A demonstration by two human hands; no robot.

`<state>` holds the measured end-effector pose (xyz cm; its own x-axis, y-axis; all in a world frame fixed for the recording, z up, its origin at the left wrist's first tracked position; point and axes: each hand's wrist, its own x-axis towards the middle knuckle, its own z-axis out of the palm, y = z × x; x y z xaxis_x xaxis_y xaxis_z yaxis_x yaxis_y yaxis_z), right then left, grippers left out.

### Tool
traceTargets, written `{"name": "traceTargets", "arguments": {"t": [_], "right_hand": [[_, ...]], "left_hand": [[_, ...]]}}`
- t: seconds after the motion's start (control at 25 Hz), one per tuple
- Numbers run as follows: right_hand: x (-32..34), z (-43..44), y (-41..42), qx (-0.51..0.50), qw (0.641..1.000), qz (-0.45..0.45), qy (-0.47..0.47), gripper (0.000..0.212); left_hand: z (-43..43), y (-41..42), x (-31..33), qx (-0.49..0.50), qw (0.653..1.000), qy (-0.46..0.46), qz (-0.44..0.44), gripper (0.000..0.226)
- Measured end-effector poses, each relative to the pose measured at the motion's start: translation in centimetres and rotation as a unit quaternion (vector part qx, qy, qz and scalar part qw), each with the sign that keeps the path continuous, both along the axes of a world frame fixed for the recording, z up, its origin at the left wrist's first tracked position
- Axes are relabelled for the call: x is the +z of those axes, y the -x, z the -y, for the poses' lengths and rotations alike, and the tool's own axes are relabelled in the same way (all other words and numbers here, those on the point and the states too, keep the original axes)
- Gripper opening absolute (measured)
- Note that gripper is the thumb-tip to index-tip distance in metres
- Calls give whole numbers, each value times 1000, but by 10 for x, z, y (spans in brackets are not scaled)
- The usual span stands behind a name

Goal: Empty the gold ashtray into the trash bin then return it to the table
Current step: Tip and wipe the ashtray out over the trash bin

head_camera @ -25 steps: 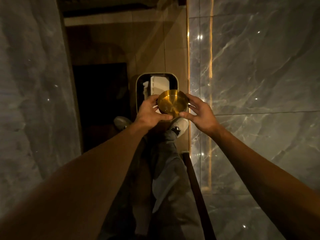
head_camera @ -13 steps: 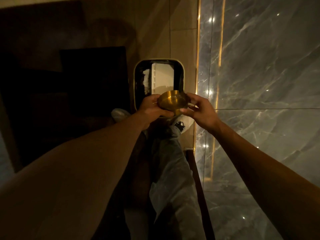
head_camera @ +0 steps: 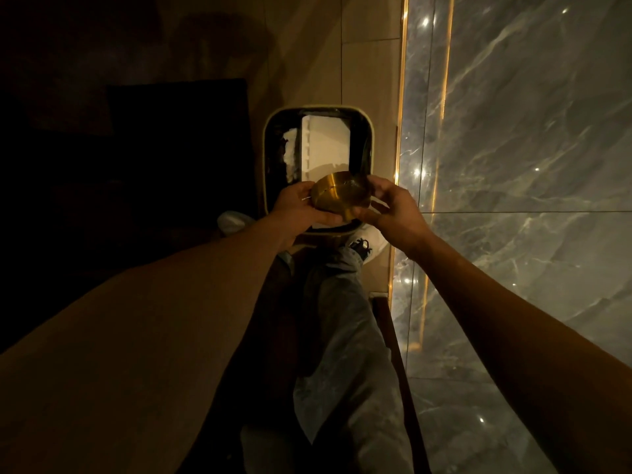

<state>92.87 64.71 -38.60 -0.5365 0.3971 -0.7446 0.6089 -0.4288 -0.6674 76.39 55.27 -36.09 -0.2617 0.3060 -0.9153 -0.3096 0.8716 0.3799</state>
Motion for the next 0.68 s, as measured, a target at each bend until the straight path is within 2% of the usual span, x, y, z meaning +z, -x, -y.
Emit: {"name": "traceTargets", "arguments": {"t": [0.16, 0.28, 0.36, 0.52, 0.68], "right_hand": [[-8, 3, 9, -41, 999, 3, 20, 53], [-14, 4, 13, -75, 997, 4, 31, 47], [-19, 3, 16, -92, 995, 4, 28, 50], [-21, 4, 21, -101, 995, -6, 3, 55], [-28, 2, 25, -59, 998, -12, 0, 32]], "left_hand": [[2, 5, -11, 29, 1000, -4, 8, 72], [1, 8, -17, 52, 998, -16, 19, 52], [0, 11, -21, 61, 997, -31, 30, 40], [0, 14, -29, 79, 995, -40, 37, 36], [9, 13, -32, 77, 996, -32, 39, 27]]}}
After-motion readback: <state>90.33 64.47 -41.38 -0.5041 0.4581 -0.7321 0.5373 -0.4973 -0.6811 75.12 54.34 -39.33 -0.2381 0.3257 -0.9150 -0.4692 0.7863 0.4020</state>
